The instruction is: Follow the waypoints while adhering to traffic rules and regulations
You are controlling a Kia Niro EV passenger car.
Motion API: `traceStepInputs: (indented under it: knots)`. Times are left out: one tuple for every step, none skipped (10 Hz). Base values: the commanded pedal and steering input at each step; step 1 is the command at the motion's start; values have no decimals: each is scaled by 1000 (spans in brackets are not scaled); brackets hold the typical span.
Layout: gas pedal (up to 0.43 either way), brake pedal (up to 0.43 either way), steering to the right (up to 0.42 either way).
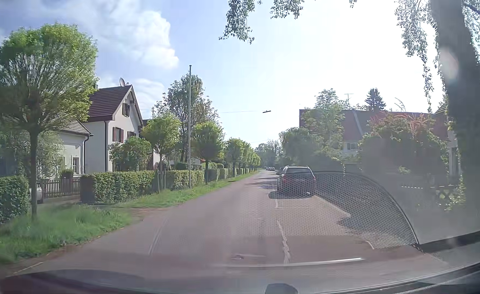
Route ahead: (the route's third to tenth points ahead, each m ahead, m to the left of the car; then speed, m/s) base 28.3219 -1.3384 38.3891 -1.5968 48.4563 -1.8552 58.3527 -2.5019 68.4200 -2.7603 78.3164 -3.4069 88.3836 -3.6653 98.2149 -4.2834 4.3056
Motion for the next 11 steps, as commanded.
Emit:
traceStepInputs:
  knots:
    - [0, 85, -18]
    - [0, 0, -19]
    - [0, 0, -18]
    - [0, 0, -19]
    - [0, 0, -21]
    - [0, 0, -24]
    - [8, 0, -26]
    - [20, 0, -31]
    - [20, 0, -38]
    - [28, 0, -45]
    - [39, 0, -49]
